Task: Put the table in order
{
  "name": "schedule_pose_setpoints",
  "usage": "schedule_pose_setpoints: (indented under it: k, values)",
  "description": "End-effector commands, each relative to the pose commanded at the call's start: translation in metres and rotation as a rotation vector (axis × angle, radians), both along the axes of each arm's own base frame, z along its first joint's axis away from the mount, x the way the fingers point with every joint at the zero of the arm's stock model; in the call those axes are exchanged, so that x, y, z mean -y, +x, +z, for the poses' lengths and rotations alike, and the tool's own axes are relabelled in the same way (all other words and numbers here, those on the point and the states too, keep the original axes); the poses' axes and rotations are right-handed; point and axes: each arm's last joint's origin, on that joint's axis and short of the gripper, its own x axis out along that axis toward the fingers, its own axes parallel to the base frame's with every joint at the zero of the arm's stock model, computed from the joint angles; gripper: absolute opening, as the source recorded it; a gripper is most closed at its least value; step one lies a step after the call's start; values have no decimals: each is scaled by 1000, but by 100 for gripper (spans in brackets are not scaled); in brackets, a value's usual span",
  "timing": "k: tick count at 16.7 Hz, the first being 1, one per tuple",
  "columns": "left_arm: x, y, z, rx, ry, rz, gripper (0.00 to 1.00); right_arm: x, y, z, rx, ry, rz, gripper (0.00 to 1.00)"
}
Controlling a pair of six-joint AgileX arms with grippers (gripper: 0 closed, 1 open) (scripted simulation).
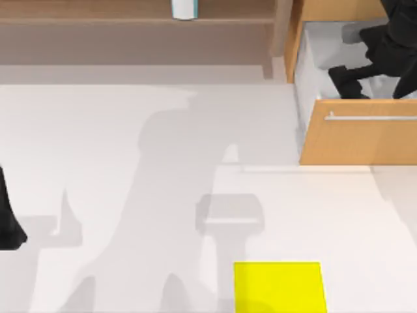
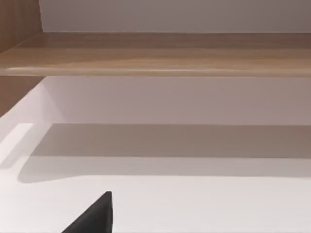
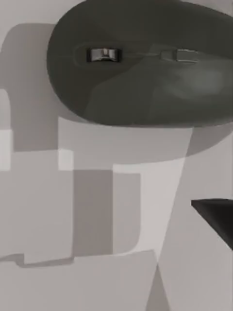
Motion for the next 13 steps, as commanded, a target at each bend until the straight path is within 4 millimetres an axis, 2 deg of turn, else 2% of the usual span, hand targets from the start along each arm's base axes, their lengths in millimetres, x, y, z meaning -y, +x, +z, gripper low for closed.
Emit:
schedule_pose_setpoints:
  k: [13]
  values:
    - [0,0,0,0,0,0,100,-1,3,-23,5,1,0,100]
